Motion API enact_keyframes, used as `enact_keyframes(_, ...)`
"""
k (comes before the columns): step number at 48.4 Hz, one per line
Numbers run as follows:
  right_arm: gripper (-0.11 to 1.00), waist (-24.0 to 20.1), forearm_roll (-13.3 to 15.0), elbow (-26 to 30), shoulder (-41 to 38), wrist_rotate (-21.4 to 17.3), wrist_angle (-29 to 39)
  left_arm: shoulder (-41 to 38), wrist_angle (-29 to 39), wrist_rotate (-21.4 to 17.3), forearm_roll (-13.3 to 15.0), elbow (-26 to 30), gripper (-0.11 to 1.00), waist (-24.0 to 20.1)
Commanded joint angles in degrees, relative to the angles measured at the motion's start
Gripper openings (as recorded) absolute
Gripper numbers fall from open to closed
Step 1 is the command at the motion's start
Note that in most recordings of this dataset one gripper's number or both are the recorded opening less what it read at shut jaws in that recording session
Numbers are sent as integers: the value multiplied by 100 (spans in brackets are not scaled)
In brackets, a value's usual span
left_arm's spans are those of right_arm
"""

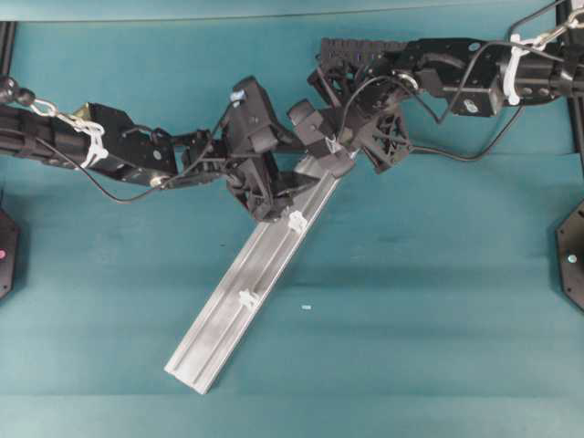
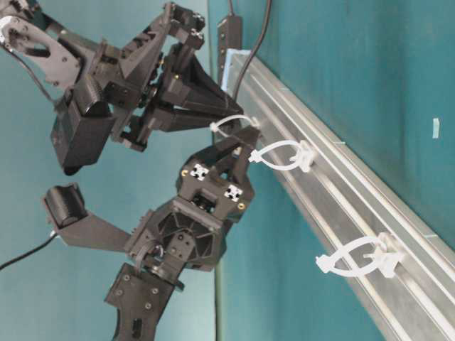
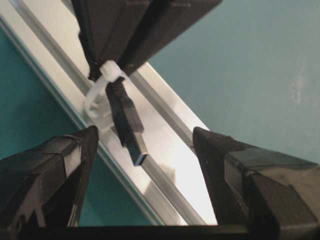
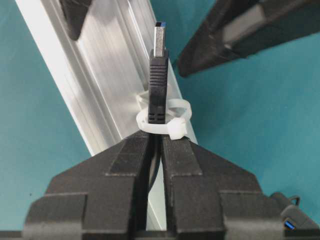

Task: Pass the USB cable through three rings with both arms.
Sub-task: 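Bring the left gripper to the plug and grasp it beyond the ring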

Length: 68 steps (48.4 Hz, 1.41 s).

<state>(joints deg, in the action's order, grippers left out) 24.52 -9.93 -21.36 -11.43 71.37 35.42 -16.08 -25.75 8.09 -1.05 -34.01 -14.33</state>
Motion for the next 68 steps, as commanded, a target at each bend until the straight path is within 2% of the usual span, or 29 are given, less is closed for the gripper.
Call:
enact_keyframes(1,7,9,-26,18,35,18,-26,290,-53,-26,-9,62,83,-18)
enact_keyframes(7,7,0,-88,18,35,18,-26,290,-53,-79,-9,62,83,-18)
enact_keyframes(14,7,0,-352,9,35,26,-26,272,-53,-158,-9,114,83,-53)
enact_keyframes(22,7,0,-387,18,35,26,-35,255,-26,-220,-9,246,77,-105)
enact_keyframes(27,7,9,-387,9,35,26,-35,255,53,-211,-9,211,66,-105)
enact_keyframes(36,7,9,-387,18,35,26,-44,308,141,-167,-9,0,26,-88)
enact_keyframes(39,7,9,-387,9,44,26,-44,334,141,-141,-9,-53,19,-79)
enact_keyframes(43,7,9,-387,9,35,26,-35,360,141,-141,-9,-79,14,-70)
enact_keyframes(50,7,9,-396,9,44,26,-18,352,132,-149,-18,-9,18,-70)
enact_keyframes(53,7,9,-396,9,44,26,-9,334,123,-149,-9,35,27,-70)
enact_keyframes(63,7,9,-404,9,35,26,-9,325,132,-141,-9,114,70,-70)
enact_keyframes(66,7,9,-404,9,44,26,-9,316,141,-141,-9,105,77,-70)
enact_keyframes(68,7,9,-404,9,44,26,-9,316,141,-141,-9,105,78,-70)
